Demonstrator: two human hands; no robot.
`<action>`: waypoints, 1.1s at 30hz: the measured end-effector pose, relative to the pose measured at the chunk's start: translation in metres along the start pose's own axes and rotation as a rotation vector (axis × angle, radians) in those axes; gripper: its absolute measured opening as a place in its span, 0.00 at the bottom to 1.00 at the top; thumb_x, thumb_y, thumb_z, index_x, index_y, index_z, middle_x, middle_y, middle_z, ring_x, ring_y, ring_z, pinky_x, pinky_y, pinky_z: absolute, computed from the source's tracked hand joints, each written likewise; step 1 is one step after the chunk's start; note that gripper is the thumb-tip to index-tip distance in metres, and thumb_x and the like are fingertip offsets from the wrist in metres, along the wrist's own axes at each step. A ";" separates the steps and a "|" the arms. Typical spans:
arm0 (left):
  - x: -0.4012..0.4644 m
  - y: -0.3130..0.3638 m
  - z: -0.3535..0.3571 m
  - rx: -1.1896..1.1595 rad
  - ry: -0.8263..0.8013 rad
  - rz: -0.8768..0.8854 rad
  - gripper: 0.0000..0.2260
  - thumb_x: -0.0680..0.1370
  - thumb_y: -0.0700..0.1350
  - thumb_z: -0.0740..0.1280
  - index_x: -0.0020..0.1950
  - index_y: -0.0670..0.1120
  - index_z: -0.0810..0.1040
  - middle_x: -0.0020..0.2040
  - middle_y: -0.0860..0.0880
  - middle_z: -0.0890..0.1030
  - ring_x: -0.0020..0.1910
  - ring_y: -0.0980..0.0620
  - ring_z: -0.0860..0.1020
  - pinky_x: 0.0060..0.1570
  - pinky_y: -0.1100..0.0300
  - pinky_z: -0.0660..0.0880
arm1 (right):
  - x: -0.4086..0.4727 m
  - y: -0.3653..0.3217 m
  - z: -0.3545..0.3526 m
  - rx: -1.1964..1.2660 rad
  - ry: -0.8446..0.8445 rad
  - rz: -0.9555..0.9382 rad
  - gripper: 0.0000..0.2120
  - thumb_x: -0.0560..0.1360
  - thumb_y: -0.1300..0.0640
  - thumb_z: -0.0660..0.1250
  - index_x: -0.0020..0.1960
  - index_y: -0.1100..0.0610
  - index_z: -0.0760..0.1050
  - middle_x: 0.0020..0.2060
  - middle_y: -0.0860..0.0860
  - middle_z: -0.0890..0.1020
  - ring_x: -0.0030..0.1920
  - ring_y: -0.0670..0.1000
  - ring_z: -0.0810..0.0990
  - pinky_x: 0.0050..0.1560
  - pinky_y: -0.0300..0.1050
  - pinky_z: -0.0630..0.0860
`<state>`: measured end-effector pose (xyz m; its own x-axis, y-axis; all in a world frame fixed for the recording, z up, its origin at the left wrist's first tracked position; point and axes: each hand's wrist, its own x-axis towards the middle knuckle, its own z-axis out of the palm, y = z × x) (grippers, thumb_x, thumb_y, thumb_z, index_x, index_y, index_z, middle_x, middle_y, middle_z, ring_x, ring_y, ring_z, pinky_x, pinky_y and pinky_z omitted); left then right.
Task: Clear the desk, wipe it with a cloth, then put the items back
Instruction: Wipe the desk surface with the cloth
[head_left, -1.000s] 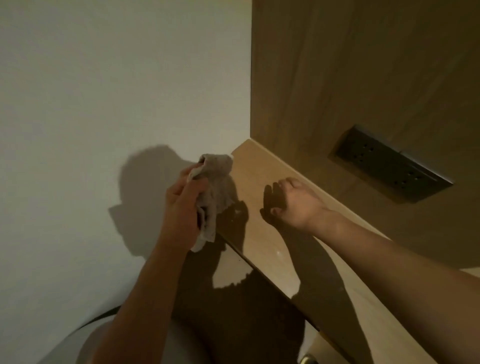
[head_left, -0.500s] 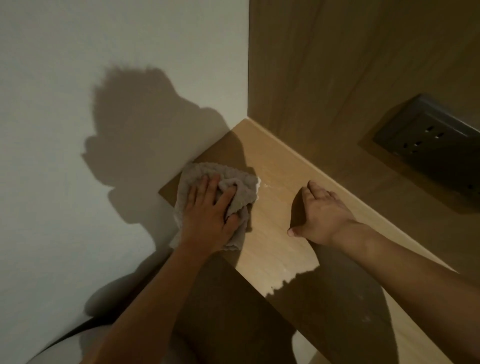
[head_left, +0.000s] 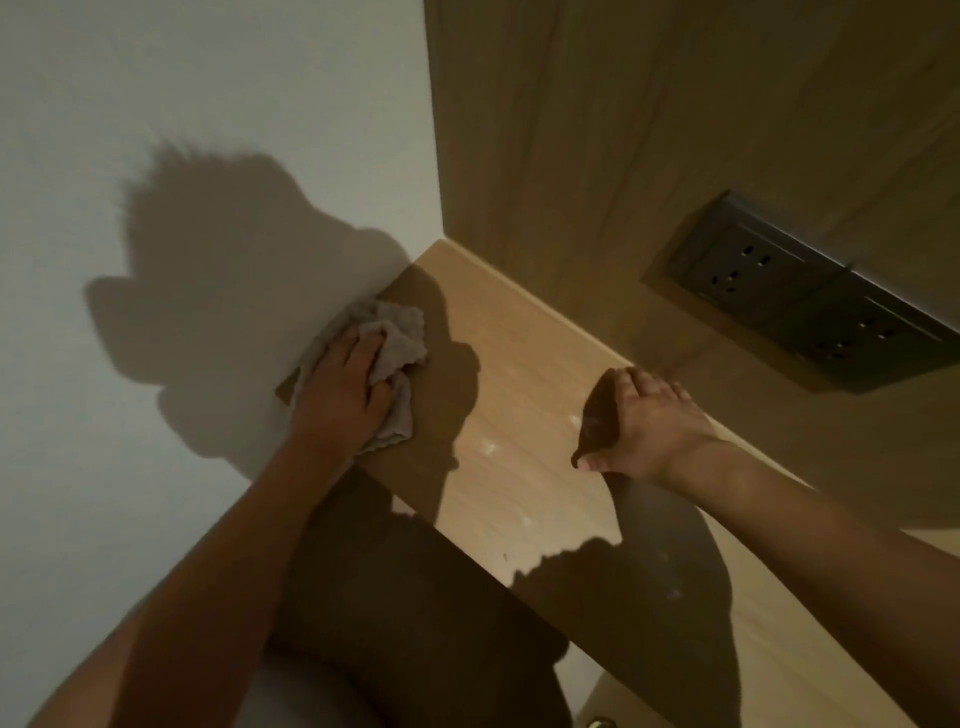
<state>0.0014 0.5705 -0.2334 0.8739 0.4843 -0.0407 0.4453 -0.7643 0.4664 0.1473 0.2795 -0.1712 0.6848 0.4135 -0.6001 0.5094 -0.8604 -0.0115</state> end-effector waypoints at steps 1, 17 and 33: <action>0.001 -0.001 0.004 0.043 -0.013 -0.020 0.28 0.78 0.52 0.56 0.74 0.38 0.69 0.72 0.35 0.71 0.68 0.34 0.72 0.68 0.42 0.68 | 0.000 0.004 0.004 -0.006 -0.031 0.021 0.59 0.68 0.32 0.71 0.81 0.59 0.40 0.80 0.56 0.45 0.80 0.56 0.46 0.79 0.52 0.45; 0.071 0.057 0.032 -0.094 0.072 0.088 0.21 0.78 0.35 0.65 0.71 0.33 0.70 0.67 0.33 0.74 0.68 0.34 0.72 0.73 0.46 0.63 | 0.005 0.018 0.024 0.047 -0.010 -0.031 0.59 0.70 0.32 0.68 0.80 0.60 0.34 0.79 0.57 0.37 0.80 0.54 0.40 0.78 0.47 0.41; 0.027 0.072 0.017 -0.075 -0.191 0.360 0.23 0.80 0.48 0.59 0.70 0.37 0.75 0.67 0.37 0.76 0.67 0.43 0.73 0.74 0.55 0.62 | 0.005 0.011 0.011 0.034 -0.071 -0.013 0.59 0.71 0.35 0.71 0.79 0.63 0.36 0.79 0.60 0.39 0.80 0.57 0.42 0.79 0.50 0.45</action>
<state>0.0606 0.5212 -0.2159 0.9949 0.0982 -0.0233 0.0950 -0.8342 0.5433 0.1507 0.2688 -0.1833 0.6386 0.4036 -0.6552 0.4993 -0.8652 -0.0463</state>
